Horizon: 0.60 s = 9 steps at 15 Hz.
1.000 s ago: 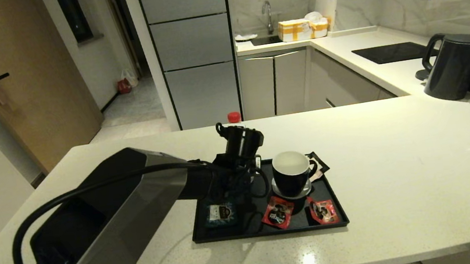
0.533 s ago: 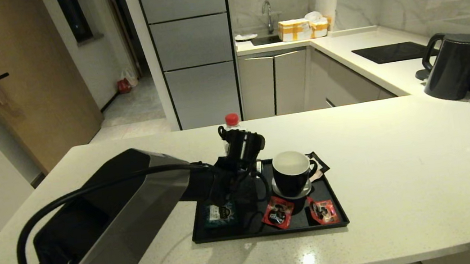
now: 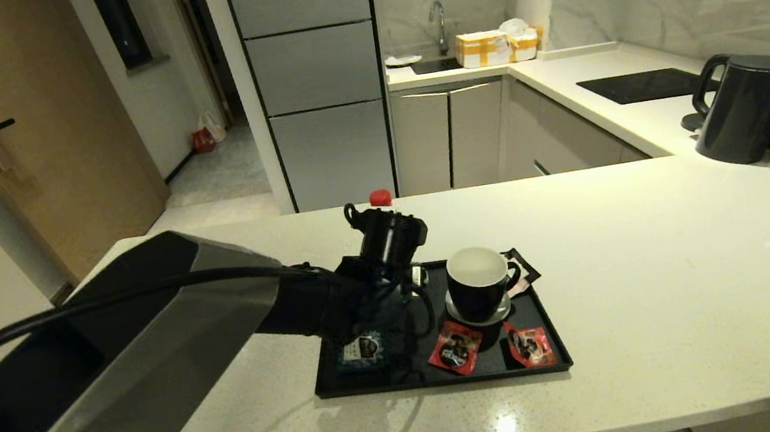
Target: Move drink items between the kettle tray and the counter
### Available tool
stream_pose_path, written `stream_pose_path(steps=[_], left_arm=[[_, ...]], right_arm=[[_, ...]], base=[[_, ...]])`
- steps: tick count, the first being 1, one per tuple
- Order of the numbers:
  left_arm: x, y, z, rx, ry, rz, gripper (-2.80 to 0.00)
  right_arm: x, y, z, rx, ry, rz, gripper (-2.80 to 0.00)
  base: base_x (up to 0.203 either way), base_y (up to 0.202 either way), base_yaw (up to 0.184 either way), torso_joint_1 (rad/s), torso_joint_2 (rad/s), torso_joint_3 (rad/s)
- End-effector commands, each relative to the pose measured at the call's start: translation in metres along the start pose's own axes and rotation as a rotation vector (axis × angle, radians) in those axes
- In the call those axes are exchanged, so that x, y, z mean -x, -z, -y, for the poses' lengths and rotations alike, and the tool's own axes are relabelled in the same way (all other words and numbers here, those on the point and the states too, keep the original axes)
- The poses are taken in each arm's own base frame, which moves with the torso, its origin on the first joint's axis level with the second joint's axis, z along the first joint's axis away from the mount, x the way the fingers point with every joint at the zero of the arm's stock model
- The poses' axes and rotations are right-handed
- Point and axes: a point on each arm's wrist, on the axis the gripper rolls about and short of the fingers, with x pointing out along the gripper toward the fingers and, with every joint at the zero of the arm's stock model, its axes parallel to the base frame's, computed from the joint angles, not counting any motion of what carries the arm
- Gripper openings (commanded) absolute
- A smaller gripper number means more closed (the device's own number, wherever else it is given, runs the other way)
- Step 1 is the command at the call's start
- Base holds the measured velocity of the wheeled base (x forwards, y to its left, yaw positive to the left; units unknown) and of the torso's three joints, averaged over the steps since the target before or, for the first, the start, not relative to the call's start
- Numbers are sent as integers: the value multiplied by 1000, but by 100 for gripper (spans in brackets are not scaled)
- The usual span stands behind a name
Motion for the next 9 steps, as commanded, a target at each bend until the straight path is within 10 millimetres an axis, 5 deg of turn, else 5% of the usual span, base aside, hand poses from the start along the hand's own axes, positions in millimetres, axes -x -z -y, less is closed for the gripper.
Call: stream_pose_path(steps=[1, 4, 5, 9], left_arm=[[29, -8, -10, 11, 9, 13, 0], [77, -18, -27, 44, 36, 34, 0], [98, -21, -37, 54, 44, 44, -280], [170, -19, -81, 73, 52, 54, -280]], right_arm=[[0, 0, 0, 0, 0, -1, -280], [0, 0, 0, 0, 0, -1, -280], [0, 0, 0, 0, 0, -1, -280], [0, 0, 0, 0, 0, -1, -280]], base=[[0, 0, 0, 0, 0, 0], [0, 0, 0, 0, 0, 0], [0, 0, 0, 0, 0, 0], [0, 0, 0, 0, 0, 0]])
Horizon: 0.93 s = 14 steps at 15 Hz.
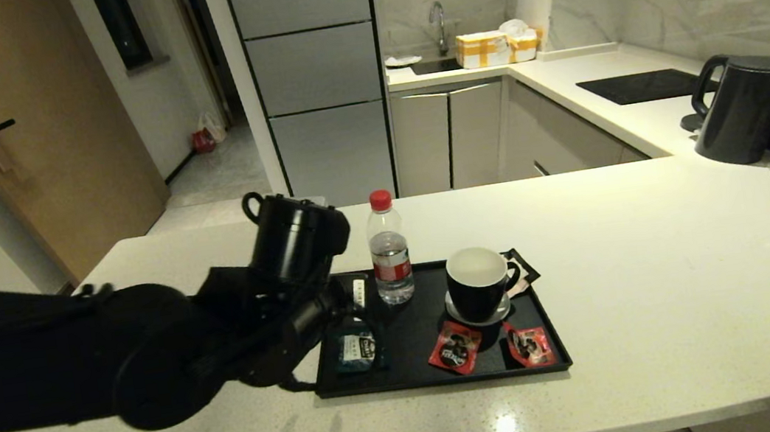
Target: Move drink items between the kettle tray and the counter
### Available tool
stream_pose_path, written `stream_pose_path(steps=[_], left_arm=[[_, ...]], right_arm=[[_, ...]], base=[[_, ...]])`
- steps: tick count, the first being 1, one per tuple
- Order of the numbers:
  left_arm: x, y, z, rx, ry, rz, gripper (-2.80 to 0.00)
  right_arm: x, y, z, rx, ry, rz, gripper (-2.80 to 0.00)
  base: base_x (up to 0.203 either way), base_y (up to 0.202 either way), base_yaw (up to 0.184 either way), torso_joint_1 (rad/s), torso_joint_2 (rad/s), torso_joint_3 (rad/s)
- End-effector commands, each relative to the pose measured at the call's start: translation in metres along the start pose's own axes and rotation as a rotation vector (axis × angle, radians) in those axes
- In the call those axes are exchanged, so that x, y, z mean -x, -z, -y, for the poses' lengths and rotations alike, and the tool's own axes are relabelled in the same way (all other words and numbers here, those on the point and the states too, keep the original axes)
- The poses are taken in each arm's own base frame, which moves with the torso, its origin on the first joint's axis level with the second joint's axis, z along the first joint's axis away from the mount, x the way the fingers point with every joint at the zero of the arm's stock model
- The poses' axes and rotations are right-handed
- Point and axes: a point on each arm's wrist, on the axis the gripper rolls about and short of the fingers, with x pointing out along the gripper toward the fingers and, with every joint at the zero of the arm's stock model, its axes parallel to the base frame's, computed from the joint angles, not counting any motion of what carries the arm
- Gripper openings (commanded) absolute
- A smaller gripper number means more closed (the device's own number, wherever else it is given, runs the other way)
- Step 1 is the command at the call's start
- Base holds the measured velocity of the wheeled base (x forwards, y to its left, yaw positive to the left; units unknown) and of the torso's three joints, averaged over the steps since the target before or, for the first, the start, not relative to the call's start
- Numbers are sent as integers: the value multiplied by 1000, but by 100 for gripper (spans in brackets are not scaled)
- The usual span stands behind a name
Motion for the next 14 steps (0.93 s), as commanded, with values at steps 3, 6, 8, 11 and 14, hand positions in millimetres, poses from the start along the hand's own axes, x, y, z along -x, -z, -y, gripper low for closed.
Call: stream_pose_path(steps=[3, 6, 8, 11, 14], left_arm=[[70, -13, -52, 72, -35, 75, -280], [141, -6, -121, 189, -169, 133, -280], [180, 14, -152, 250, -280, 124, -280], [268, 69, -176, 321, -333, 196, -280], [319, 141, -174, 372, -426, 157, -280]], right_arm=[[0, 0, 0, 0, 0, 1, -280], [0, 0, 0, 0, 0, -1, -280], [0, 0, 0, 0, 0, -1, -280], [0, 0, 0, 0, 0, -1, -280], [0, 0, 0, 0, 0, -1, -280]], base=[[0, 0, 0, 0, 0, 0], [0, 0, 0, 0, 0, 0], [0, 0, 0, 0, 0, 0], [0, 0, 0, 0, 0, 0], [0, 0, 0, 0, 0, 0]])
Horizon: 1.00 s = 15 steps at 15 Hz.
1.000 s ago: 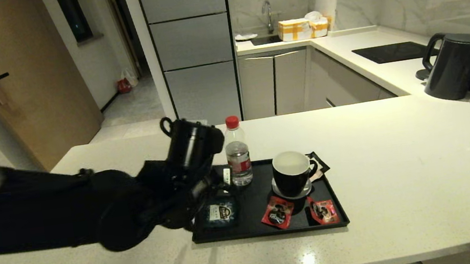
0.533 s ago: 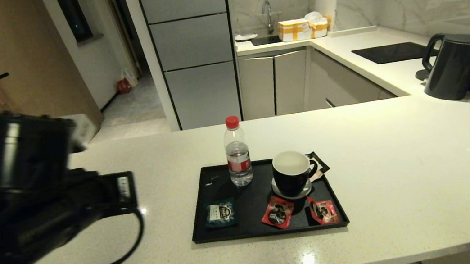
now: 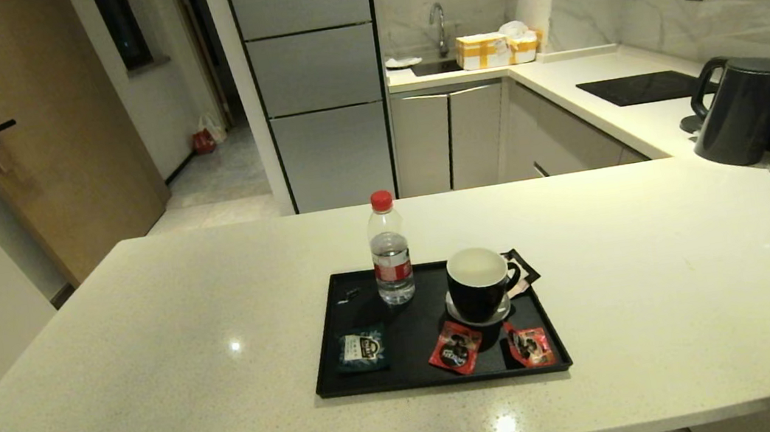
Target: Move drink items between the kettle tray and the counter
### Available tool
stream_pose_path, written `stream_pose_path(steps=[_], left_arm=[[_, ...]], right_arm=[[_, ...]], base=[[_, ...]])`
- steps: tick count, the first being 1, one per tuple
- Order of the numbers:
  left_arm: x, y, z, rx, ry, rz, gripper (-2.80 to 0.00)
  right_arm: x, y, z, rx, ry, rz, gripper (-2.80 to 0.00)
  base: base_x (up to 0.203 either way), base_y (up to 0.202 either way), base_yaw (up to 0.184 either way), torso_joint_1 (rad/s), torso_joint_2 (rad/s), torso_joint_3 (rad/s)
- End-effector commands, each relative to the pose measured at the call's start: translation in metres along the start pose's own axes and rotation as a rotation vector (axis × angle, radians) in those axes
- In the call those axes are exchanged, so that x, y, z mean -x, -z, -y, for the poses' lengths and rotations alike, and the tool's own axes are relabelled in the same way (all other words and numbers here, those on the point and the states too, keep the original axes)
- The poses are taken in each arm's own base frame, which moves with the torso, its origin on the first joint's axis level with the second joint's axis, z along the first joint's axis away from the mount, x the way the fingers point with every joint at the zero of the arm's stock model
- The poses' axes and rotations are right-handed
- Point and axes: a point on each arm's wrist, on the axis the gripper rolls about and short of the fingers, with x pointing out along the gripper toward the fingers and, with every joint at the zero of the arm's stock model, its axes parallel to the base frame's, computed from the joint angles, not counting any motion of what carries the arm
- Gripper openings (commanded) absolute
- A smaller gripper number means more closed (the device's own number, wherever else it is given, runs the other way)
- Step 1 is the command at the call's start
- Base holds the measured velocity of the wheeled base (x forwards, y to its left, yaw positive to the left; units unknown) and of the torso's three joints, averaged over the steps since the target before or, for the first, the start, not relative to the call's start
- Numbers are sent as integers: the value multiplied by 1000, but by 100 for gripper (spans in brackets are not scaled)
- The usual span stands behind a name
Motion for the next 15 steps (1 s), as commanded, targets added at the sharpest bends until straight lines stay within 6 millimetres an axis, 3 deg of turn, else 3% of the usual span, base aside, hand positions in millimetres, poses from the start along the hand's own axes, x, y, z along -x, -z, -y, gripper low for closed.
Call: stream_pose_path(steps=[1, 4, 10, 13, 15], left_arm=[[35, 43, -19, 70, -57, 35, -280], [43, 78, -17, 63, -13, -89, -280], [26, 130, -27, -41, 190, 104, -280], [-10, 125, -14, -60, 234, 247, -280], [-38, 132, -6, -123, 241, 342, -280]], right_arm=[[0, 0, 0, 0, -1, -1, -280], [0, 0, 0, 0, -1, -1, -280], [0, 0, 0, 0, -1, -1, -280], [0, 0, 0, 0, -1, -1, -280], [0, 0, 0, -1, -1, -1, -280]], base=[[0, 0, 0, 0, 0, 0], [0, 0, 0, 0, 0, 0], [0, 0, 0, 0, 0, 0], [0, 0, 0, 0, 0, 0], [0, 0, 0, 0, 0, 0]])
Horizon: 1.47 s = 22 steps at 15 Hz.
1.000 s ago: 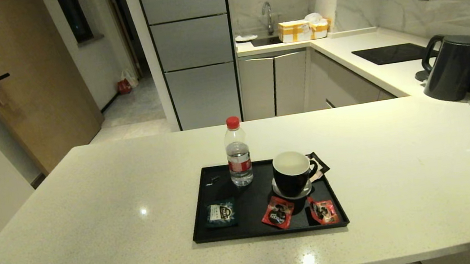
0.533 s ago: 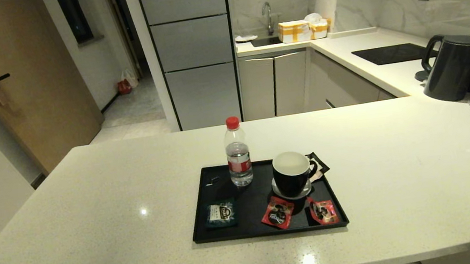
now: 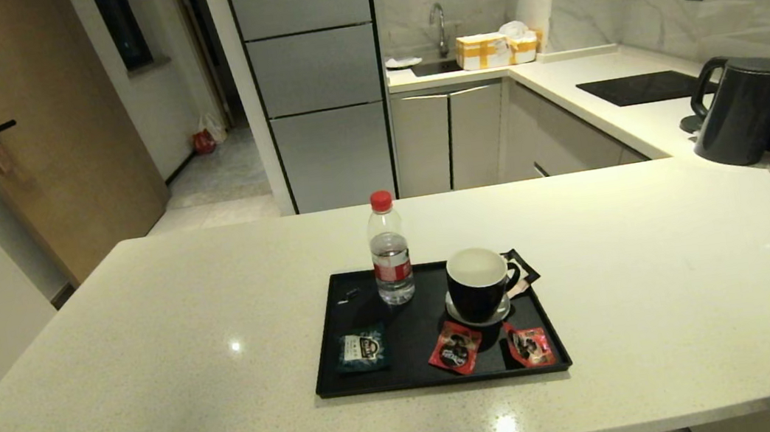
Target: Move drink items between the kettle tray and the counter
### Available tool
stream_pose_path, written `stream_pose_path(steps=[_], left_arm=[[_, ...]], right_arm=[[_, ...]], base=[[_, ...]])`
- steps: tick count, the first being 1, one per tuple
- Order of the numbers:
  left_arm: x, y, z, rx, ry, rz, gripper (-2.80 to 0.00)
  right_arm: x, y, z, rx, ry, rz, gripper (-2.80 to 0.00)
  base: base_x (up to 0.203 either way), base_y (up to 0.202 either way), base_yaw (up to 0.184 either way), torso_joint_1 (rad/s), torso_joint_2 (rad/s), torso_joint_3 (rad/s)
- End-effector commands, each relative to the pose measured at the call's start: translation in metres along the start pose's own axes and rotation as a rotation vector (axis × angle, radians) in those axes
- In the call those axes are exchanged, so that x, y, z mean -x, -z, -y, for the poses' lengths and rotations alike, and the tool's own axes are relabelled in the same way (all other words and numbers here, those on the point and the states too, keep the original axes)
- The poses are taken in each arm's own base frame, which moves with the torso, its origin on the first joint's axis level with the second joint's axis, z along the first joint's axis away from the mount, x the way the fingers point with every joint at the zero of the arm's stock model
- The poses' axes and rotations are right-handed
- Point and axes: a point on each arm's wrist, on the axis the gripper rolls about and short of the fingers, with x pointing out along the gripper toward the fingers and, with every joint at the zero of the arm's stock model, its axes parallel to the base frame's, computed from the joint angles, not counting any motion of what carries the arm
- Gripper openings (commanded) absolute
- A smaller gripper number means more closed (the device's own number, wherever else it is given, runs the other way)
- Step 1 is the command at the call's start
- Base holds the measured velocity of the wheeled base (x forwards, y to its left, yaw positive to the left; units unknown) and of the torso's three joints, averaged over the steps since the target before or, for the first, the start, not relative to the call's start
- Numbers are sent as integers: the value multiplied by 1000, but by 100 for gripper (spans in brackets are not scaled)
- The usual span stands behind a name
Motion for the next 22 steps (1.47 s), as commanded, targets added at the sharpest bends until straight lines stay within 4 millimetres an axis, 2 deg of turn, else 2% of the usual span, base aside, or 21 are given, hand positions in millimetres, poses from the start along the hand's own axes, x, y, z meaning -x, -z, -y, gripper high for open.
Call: stream_pose_path(steps=[1, 3, 6, 22], left_arm=[[-19, 4, 2, -42, 33, 183, -280], [-27, 9, 4, -89, 72, 280, -280], [-29, 20, 5, -129, 108, 168, -280], [-30, 19, 5, -85, 102, 178, -280]], right_arm=[[0, 0, 0, 0, 0, -1, -280], [0, 0, 0, 1, 0, -1, -280], [0, 0, 0, 0, 0, -1, -280], [0, 0, 0, 6, 1, -4, -280]], base=[[0, 0, 0, 0, 0, 0], [0, 0, 0, 0, 0, 0], [0, 0, 0, 0, 0, 0], [0, 0, 0, 0, 0, 0]])
